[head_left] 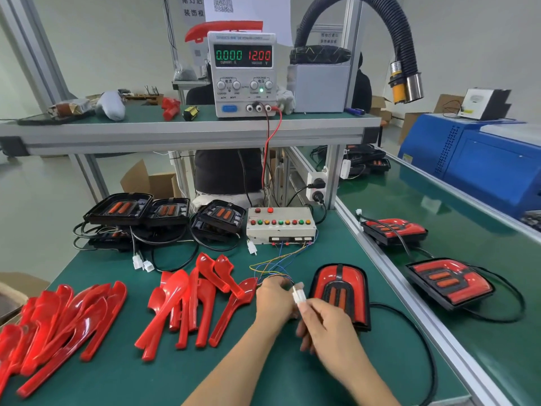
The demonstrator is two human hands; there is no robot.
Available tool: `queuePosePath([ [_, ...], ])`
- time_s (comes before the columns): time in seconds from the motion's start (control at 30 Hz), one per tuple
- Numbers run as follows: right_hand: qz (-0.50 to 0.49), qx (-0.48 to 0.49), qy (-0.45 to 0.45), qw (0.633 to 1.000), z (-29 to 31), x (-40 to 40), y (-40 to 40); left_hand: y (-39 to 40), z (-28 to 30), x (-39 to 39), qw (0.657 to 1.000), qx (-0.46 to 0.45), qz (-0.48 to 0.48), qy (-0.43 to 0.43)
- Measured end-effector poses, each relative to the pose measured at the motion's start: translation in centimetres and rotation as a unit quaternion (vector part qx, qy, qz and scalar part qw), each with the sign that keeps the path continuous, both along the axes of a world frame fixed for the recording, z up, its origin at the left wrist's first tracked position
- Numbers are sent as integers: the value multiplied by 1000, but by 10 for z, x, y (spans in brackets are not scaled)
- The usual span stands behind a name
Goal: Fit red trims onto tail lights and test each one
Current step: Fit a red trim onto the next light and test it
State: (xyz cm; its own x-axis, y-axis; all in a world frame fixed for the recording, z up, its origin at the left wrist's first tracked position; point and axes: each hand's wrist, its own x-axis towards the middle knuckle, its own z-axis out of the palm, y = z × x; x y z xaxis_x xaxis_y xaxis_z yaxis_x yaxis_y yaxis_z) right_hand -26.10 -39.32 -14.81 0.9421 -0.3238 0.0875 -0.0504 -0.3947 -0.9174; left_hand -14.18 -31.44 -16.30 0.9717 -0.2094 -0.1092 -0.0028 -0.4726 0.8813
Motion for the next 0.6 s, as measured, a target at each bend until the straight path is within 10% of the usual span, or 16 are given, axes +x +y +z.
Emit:
queuePosePath([
  [0.6,-10,-248,68,966,-10,20,-26,23,4,-8,937,-309,-79,139],
])
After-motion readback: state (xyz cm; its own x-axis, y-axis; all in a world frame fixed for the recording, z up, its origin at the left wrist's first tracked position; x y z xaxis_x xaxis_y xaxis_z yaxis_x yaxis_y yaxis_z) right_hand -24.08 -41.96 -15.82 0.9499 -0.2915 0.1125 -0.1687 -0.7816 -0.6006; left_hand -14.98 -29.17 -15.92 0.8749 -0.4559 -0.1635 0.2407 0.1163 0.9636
